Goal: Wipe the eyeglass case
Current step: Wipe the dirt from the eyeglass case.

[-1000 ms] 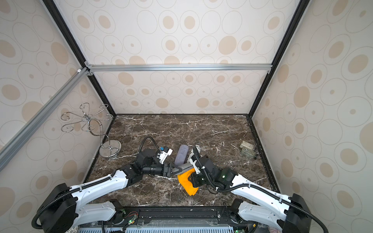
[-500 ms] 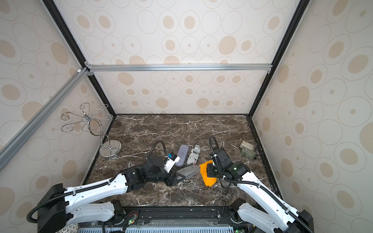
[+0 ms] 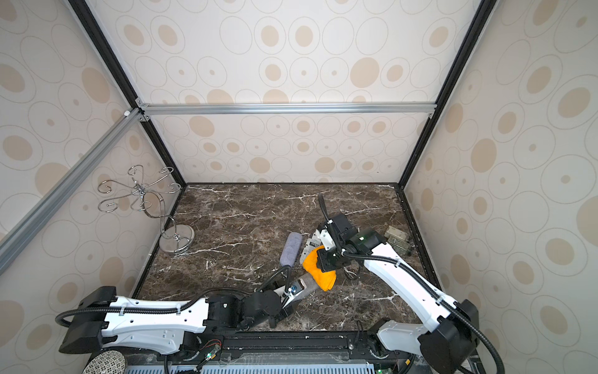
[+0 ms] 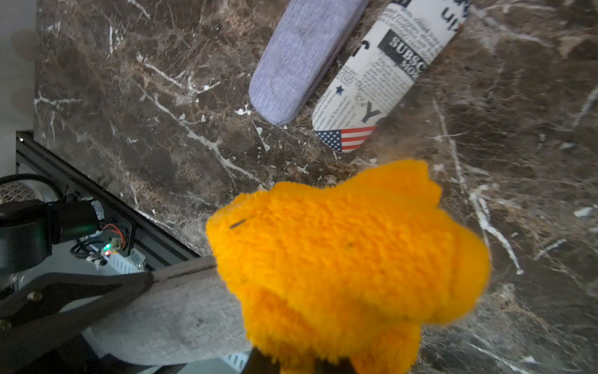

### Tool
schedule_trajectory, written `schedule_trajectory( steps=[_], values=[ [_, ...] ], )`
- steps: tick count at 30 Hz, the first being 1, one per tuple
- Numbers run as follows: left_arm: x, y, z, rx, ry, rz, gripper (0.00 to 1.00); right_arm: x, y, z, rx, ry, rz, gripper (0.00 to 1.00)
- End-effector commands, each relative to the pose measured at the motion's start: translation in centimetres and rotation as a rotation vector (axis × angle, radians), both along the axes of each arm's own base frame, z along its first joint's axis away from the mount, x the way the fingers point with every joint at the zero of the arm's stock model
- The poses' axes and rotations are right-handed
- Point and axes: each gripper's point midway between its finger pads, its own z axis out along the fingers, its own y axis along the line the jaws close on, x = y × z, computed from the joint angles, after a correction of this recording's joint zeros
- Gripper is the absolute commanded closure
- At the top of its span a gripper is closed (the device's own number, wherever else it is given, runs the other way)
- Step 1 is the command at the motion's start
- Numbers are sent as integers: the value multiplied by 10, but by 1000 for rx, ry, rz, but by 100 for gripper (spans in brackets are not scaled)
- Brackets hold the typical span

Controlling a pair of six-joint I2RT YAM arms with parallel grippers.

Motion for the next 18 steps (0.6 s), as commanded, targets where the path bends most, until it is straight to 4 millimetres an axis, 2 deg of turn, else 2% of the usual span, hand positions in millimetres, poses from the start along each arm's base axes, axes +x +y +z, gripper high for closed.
schedule_trajectory(
  steps=[1, 4, 7, 10, 13, 18],
  values=[
    [1, -20, 42, -10, -168, 0, 69, -6, 24, 11, 82, 29, 124, 100],
    [-6, -29, 39, 43, -217, -20, 69, -10, 47, 17, 118, 54, 197, 100],
    [-10, -35, 34, 90, -258, -27, 69, -26, 68, 19, 135, 88, 290, 100],
    [-12, -37, 32, 112, -281, -30, 69, -31, 74, 14, 132, 115, 309, 100],
    [-11, -33, 31, 126, -288, -19, 69, -23, 50, -9, -14, 107, 238, 100],
    [-11, -26, 33, 133, -292, -7, 69, -6, -10, -41, -212, 119, 60, 100]
  ],
)
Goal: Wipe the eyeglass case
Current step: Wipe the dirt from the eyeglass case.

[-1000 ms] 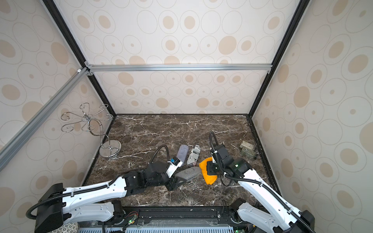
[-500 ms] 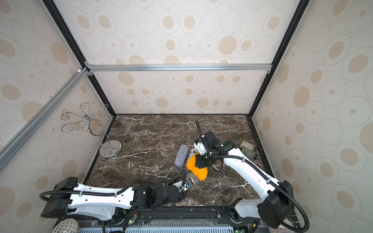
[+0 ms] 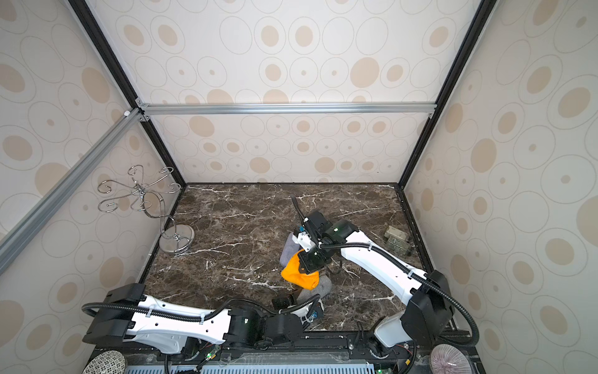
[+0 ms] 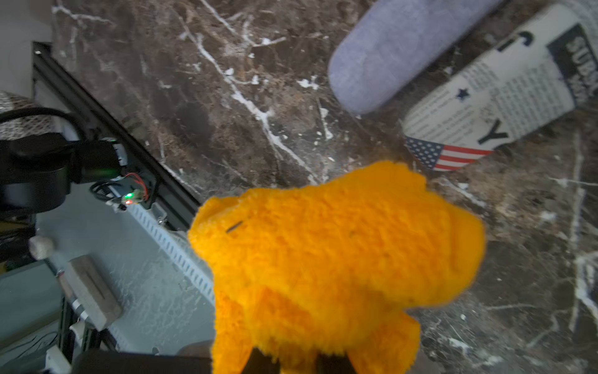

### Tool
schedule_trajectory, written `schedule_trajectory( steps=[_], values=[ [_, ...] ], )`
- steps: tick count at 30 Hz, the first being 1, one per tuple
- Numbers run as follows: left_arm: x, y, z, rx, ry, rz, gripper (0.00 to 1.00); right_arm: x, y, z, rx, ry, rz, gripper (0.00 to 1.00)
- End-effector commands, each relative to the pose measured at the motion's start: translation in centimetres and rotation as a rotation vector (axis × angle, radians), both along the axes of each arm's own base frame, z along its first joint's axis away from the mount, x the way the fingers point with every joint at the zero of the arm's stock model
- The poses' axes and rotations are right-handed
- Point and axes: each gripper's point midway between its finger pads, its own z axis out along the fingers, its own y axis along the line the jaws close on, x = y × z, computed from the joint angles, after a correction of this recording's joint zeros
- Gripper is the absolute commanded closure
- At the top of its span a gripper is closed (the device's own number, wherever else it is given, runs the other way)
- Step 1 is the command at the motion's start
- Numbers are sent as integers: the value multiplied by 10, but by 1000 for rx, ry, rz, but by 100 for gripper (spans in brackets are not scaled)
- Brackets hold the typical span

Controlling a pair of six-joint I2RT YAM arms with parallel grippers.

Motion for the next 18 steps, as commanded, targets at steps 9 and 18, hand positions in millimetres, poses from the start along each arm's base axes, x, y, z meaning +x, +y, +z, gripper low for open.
schedule_trajectory(
  steps=[9, 18],
  values=[
    [6, -1, 38, -79, -65, 48, 69, -2, -54, 4, -109, 6, -117, 100],
    [5, -5, 45, -105, -66, 40, 69, -33, 24, 28, 71, 23, 83, 100]
  ],
)
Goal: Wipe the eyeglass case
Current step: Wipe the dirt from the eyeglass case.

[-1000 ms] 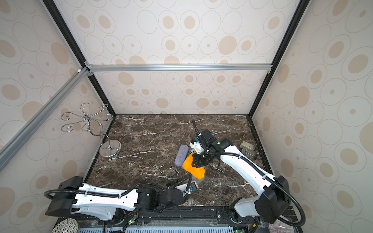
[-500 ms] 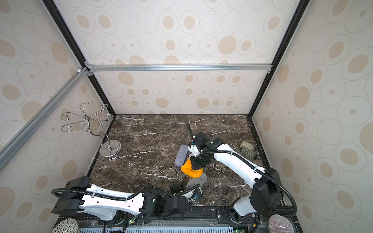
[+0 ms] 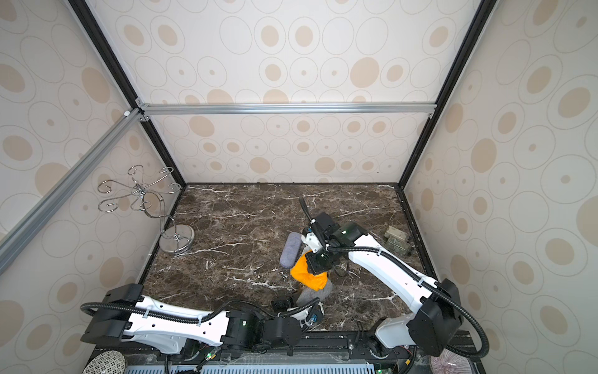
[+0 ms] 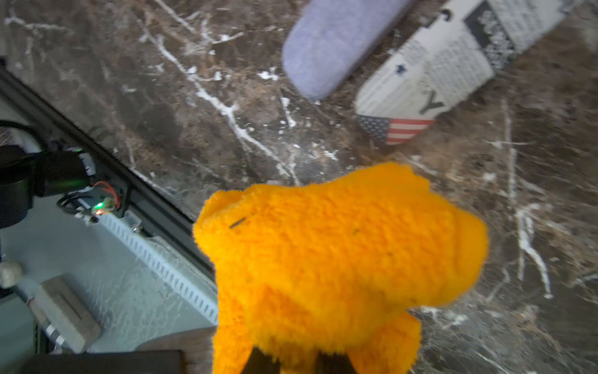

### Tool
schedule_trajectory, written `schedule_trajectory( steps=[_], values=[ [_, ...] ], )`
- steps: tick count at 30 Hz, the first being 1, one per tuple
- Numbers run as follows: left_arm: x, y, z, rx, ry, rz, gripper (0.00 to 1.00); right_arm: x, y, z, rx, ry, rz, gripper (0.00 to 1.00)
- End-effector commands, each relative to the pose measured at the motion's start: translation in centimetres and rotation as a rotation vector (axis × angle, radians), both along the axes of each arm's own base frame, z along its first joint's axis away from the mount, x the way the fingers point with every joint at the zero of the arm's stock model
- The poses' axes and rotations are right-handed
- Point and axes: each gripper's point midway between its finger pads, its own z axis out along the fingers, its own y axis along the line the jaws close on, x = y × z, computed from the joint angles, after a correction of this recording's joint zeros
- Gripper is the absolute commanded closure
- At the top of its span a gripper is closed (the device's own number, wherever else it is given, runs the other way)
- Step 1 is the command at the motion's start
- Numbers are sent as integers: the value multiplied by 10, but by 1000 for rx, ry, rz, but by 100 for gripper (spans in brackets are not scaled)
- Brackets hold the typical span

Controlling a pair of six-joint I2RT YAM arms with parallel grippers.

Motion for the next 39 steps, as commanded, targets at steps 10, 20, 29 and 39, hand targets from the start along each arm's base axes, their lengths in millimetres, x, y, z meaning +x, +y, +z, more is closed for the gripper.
schedule_trajectory(
  steps=[10, 20, 29, 39],
  values=[
    [-1, 8, 54, -248, 76, 6, 70, 16, -66, -20, -187, -30, -209, 100],
    [13, 27, 57, -340, 200, 11, 71, -12, -66, 1, 22, -15, -183, 100],
    [30, 38, 48, -359, 230, 61, 72, -50, -86, 1, 44, 6, -223, 100],
    [31, 40, 48, -389, 273, 49, 73, -58, -102, 4, 23, -24, -280, 100]
  ],
)
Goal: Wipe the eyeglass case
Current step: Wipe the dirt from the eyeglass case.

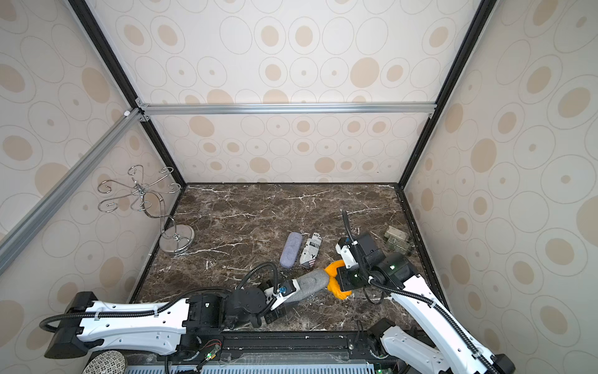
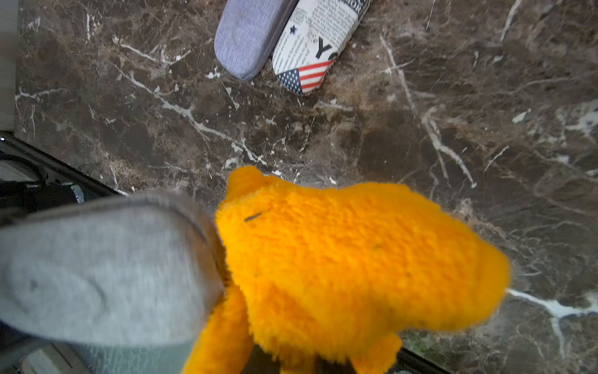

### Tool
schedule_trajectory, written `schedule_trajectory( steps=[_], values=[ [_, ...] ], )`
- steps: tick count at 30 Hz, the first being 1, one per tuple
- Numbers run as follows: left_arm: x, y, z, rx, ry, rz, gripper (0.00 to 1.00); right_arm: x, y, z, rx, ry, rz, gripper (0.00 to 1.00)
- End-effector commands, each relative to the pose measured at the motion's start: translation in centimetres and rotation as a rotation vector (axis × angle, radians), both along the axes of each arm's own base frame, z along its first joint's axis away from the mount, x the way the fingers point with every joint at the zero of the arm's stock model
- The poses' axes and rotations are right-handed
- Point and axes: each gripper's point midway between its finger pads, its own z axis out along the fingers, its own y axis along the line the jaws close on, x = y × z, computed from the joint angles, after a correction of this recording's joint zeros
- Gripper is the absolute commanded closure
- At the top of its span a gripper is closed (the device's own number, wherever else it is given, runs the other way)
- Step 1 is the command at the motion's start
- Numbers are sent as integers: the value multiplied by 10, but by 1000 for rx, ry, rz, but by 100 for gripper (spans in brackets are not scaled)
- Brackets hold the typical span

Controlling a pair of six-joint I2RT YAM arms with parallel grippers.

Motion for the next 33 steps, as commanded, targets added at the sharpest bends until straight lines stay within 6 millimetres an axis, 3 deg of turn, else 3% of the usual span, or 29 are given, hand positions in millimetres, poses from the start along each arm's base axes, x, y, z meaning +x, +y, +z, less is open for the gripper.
schedule_trajectory(
  steps=[1, 5, 12, 22, 26, 33],
  values=[
    [11, 4, 9, -46, -5, 64, 73, -21, -1, -3, 14, 80, 20, 100],
    [6, -2, 8, -52, 12, 28, 72, -22, 2, 1, 36, 60, 33, 100],
    [-10, -17, 4, -41, 73, -76, 73, 9, 2, 11, 8, -24, -36, 100],
    [-15, -18, 9, -57, 99, -101, 74, 39, 33, 23, 68, -54, 27, 100],
    [-6, -16, 11, -67, 96, -70, 74, 37, 41, 23, 111, -40, 35, 100],
    [18, -3, 14, -108, 125, -8, 76, 13, 9, 8, 18, -17, -22, 100]
  ],
)
